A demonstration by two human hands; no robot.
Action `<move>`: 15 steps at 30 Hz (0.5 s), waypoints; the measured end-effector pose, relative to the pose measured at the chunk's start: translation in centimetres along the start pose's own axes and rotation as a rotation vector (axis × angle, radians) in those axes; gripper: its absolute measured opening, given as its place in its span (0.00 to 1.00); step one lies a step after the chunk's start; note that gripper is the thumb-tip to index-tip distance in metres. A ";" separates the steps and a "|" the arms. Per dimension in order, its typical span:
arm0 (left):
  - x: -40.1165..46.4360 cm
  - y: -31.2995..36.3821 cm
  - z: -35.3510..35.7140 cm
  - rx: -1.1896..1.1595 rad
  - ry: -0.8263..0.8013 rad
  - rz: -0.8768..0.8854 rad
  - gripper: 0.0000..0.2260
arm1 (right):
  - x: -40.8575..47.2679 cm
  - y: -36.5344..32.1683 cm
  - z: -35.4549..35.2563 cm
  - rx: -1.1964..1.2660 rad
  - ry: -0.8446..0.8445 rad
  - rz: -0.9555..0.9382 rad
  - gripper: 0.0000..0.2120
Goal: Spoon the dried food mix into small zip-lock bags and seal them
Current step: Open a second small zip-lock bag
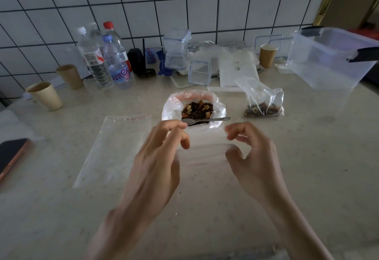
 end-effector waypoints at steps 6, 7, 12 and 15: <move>1.6 0.4 -0.6 -0.099 -0.257 0.087 0.13 | 0.5 -1.5 0.0 -0.049 -0.270 -0.185 0.19; 1.8 0.4 -0.7 -0.118 -0.300 0.094 0.14 | 0.6 -1.8 -0.1 -0.081 -0.293 -0.238 0.19; 2.7 0.1 0.3 0.052 -0.510 0.097 0.16 | 1.6 -2.2 0.9 -0.315 -0.510 -0.290 0.22; 2.7 0.0 1.0 0.143 -0.553 0.055 0.11 | 1.7 -1.8 1.8 -0.481 -0.595 -0.208 0.22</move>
Point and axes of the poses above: each hand's wrist, its own x-axis towards the middle knuckle, its own z-axis out of the palm, y = z × x, the point moved 4 cm from there along x, towards the middle knuckle, and after that the axes turned 3 degrees about x, right-handed, at the moved point
